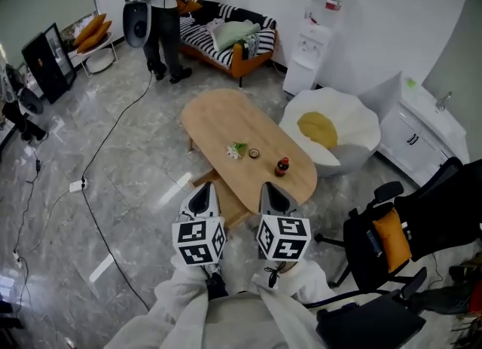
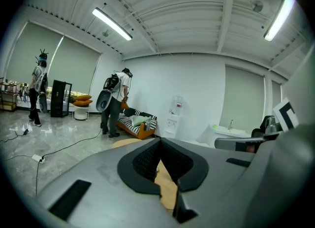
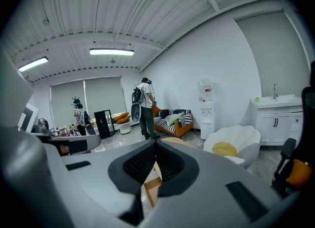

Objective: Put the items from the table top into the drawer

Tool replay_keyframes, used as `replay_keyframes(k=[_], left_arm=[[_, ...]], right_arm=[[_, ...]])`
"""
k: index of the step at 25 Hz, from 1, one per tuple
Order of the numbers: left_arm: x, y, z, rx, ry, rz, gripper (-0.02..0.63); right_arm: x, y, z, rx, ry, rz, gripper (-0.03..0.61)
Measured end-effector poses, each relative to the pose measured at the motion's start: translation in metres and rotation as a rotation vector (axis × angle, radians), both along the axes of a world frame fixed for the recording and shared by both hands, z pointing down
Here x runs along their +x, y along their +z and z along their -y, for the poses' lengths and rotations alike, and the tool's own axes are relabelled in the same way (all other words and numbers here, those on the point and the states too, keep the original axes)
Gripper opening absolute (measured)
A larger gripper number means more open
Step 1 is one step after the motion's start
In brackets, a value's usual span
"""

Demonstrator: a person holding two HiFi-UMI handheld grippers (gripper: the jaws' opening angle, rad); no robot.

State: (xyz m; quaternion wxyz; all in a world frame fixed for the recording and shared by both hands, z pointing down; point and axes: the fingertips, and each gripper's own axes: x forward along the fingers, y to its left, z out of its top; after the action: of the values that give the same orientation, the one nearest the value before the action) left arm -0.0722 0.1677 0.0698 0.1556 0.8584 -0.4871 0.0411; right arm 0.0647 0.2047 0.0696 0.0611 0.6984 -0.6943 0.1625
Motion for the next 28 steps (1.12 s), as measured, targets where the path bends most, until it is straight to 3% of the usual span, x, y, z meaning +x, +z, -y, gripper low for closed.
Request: replay_keyframes(k=[15, 23, 28], left_arm=[[0.002, 0.019, 0.106, -0.023, 0.152, 0.005, -0.006], [0.016, 0.066, 0.118, -0.102, 0.233, 0.053, -0.006], [0.033, 0.119, 0.120, -0.184, 0.252, 0.091, -0.006]], right_arm=[[-0.017, 0.014, 0.084, -0.034, 0.128, 0.003, 0.054], [0.000, 0.051, 0.094, -0.098, 0.203, 0.032, 0.054], [0.012, 0.105, 0.096, -0.164, 0.221, 0.129, 0.054]])
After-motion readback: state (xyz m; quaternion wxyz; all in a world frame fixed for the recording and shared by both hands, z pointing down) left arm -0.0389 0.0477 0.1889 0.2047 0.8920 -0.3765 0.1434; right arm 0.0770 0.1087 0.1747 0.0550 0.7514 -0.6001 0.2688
